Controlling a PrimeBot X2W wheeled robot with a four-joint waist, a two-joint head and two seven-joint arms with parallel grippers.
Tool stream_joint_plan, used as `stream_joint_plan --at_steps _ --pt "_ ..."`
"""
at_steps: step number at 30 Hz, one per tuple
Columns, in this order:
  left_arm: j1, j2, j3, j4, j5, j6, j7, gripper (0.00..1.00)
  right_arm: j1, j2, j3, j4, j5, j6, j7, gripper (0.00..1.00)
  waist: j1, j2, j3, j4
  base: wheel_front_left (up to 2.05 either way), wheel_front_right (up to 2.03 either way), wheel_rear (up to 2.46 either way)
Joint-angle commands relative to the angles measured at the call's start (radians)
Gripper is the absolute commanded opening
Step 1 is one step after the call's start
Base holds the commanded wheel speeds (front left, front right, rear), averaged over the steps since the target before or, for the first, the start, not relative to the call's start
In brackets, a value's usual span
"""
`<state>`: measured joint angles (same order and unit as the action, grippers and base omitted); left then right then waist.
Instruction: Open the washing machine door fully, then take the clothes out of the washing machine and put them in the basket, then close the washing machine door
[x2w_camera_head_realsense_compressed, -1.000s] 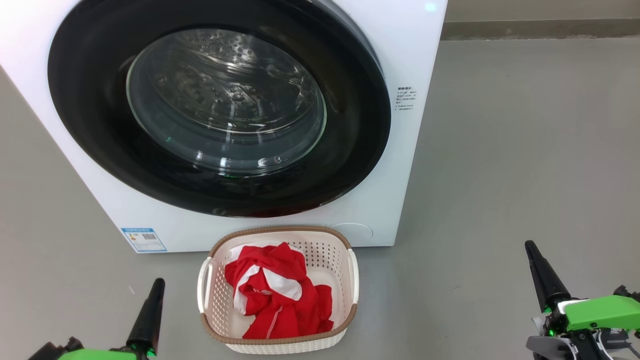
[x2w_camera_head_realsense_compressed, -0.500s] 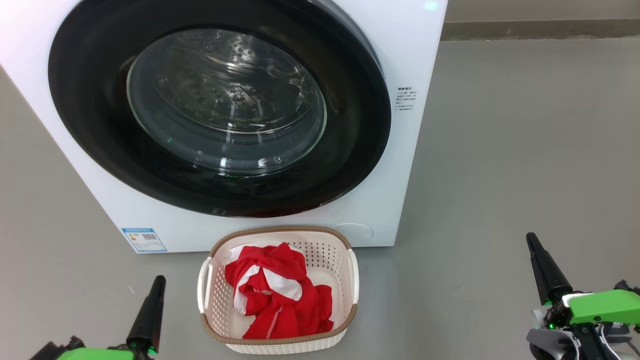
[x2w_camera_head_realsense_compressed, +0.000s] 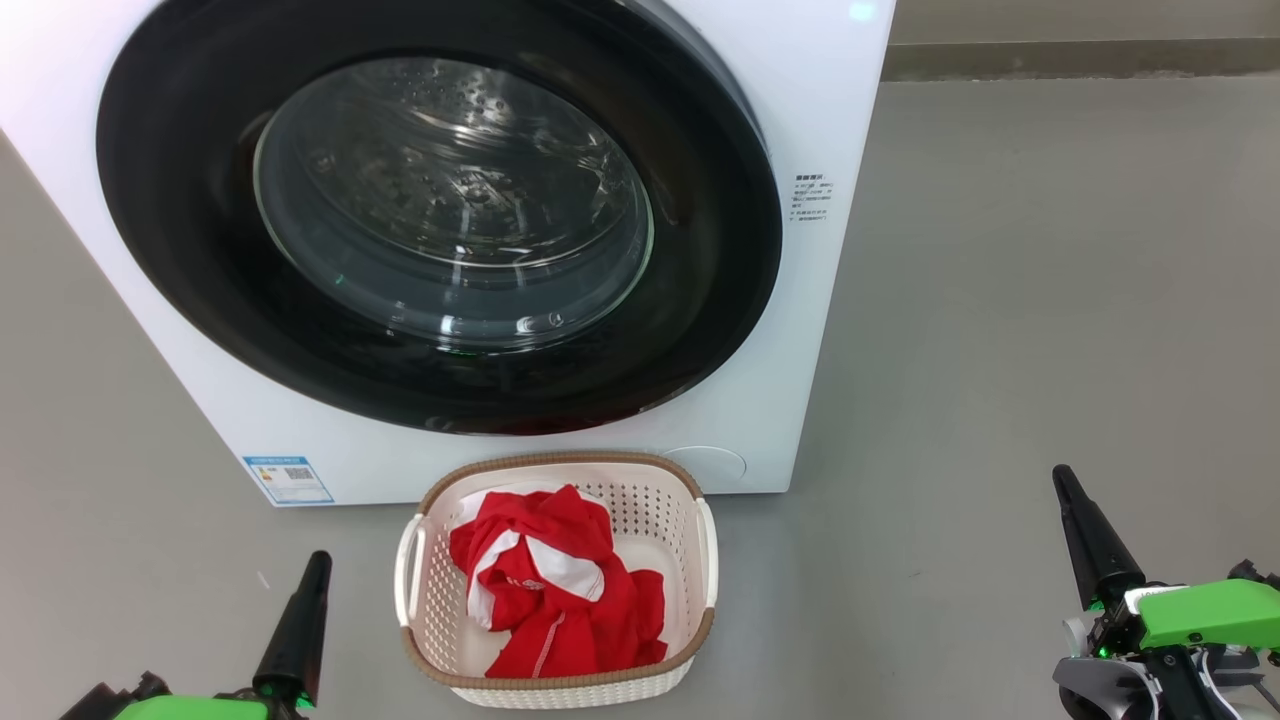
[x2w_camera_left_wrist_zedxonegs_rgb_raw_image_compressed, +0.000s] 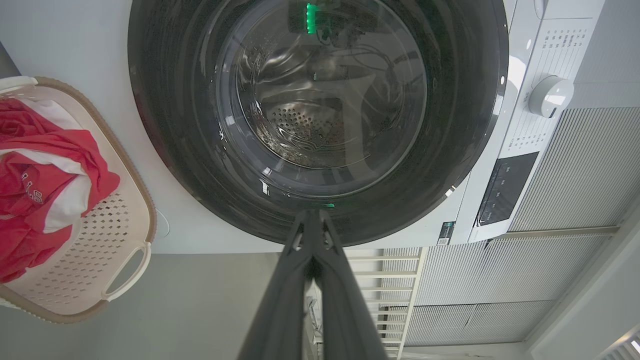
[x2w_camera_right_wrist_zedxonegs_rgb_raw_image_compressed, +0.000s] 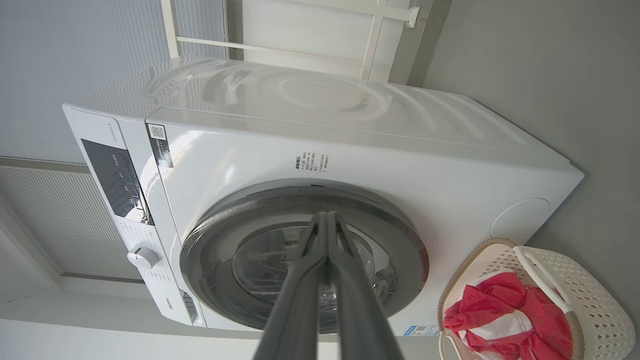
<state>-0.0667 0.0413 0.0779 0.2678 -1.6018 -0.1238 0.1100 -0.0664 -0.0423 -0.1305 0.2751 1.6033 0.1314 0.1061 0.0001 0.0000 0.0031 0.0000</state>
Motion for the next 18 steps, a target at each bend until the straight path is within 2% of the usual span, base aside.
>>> stream_joint_plan --at_steps 1,18 --pt "-0.041 0.009 0.036 -0.023 -0.006 -0.007 0.004 0.0 -0.042 -0.008 0.016 -0.03 0.005 -0.001 0.008 0.0 -0.0001 0.0 0.0 0.0 0.0 0.0 0.0" --pt "-0.041 0.009 0.036 -0.023 -0.007 -0.007 0.004 0.0 -0.042 -0.008 0.016 -0.03 0.004 -0.001 0.008 0.0 -0.0001 0.0 0.0 0.0 0.0 0.0 0.0"
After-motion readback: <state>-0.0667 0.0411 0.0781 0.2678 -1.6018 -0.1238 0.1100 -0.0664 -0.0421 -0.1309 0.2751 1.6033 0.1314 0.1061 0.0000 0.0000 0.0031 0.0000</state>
